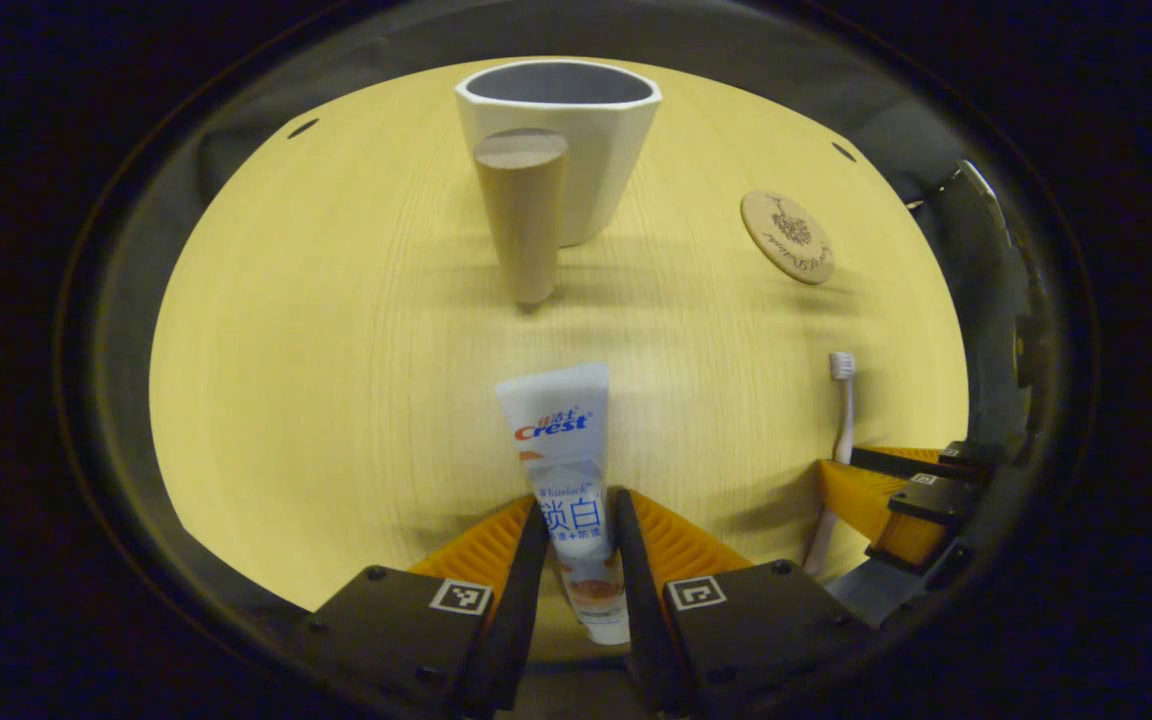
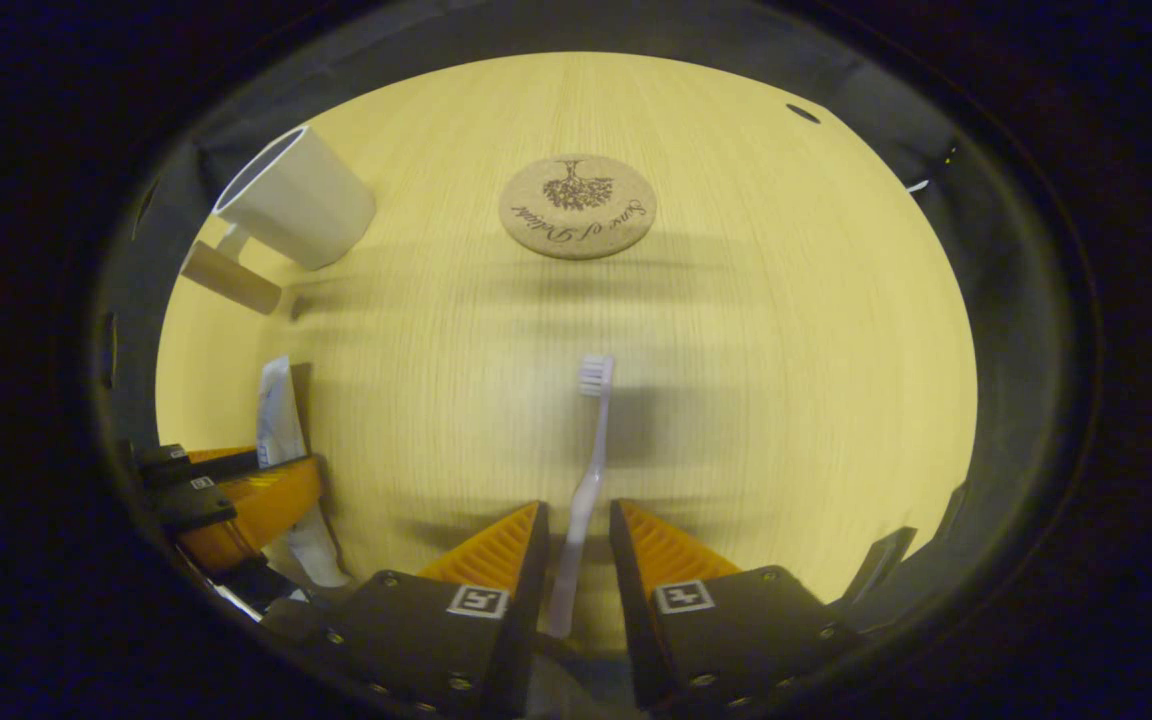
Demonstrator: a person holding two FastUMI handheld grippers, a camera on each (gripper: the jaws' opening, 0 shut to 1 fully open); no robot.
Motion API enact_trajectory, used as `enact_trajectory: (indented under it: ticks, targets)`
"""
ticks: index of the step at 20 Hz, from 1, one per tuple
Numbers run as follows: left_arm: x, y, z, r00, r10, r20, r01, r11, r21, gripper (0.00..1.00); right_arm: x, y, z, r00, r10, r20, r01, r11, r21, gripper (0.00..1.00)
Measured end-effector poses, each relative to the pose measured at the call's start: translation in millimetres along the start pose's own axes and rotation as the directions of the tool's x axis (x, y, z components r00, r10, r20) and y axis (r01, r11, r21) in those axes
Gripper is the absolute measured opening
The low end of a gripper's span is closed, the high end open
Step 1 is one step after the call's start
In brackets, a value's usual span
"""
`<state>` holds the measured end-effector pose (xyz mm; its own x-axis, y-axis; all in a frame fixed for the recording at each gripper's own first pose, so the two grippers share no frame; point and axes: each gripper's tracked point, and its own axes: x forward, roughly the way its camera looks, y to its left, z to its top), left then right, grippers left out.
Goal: Put the toothbrush and toothpaste on the desktop into the cup, then pick up the cup and place it on the coaster on the desktop.
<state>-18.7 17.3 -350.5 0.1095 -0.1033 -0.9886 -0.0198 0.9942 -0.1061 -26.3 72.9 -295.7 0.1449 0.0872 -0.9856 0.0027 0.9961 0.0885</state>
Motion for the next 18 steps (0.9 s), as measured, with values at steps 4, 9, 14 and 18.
enact_trajectory:
  ticks: [4, 9, 14, 18]
  targets:
    - [0.2, -0.1, -0.9, 1.0, 0.006, 0.009, -0.006, 1.0, 0.012, 0.41, -0.3, -0.7, -0.2, 1.0, 0.024, -0.001, -0.024, 1.0, 0.013, 0.18]
    - [-2.3, 0.4, -1.4, 0.999, 0.002, 0.035, -0.002, 1.0, 0.019, 0.34, -1.6, -3.2, -1.0, 0.998, 0.055, 0.035, -0.055, 0.998, -0.005, 0.1]
    - [-4.7, -0.1, 1.4, 0.993, -0.037, 0.115, 0.035, 0.999, 0.015, 0.29, -1.9, -2.7, 0.4, 0.992, 0.038, 0.121, -0.03, 0.997, -0.073, 0.05]
    - [-7.7, 3.1, 2.7, 0.985, -0.067, 0.157, 0.072, 0.997, -0.025, 0.23, -4.0, 2.3, -0.4, 0.987, 0.067, 0.146, -0.058, 0.996, -0.069, 0.04]
